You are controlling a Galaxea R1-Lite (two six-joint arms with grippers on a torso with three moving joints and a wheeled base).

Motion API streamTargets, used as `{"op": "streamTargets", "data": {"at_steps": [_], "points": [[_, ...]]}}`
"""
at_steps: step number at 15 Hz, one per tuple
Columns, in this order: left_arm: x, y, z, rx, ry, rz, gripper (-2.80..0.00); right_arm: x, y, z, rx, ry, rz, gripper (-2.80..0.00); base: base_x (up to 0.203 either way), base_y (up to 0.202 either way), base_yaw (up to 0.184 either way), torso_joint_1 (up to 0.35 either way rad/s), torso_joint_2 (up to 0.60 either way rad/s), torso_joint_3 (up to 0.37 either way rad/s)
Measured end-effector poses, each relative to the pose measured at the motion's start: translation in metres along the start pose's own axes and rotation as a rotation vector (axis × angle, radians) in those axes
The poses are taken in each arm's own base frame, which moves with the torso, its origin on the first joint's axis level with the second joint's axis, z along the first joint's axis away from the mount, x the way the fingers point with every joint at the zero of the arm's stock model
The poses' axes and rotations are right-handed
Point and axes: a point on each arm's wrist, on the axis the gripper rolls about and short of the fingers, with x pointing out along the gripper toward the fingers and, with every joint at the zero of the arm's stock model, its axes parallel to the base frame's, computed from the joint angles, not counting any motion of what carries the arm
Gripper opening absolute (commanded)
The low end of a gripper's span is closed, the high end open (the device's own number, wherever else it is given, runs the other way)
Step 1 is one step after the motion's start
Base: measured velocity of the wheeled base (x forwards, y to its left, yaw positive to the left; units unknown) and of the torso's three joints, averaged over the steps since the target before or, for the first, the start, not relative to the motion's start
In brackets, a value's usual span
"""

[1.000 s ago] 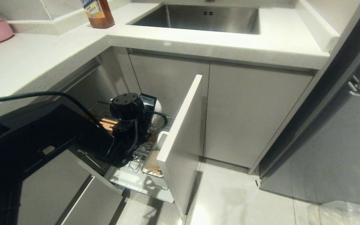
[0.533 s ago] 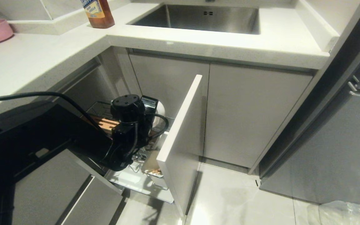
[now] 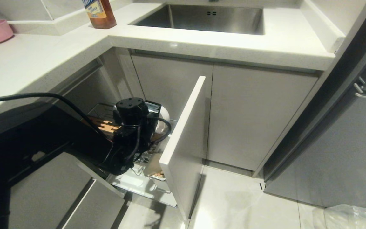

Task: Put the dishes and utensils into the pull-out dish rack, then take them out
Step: Pick up the bowl and place it in the cupboard

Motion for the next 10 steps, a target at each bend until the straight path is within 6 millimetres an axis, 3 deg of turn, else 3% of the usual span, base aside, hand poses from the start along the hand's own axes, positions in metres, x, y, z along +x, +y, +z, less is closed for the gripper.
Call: {"op": "streamTargets", "data": {"at_steps": [5,10], "points": [[-0.005,-0.012,0.008,-0.017,-0.01,-0.025,-2.8,0.0,0.0,0.0,0.0,0.0,0.0,-2.8,0.0,0.0,0.0,0.0,0.0,0.0],[-0.004,-0.009,0.006,-0.026,-0.007,-0.018,-2.8,0.0,0.0,0.0,0.0,0.0,0.0,-2.8,0.0,0.0,0.0,0.0,0.0,0.0]]}}
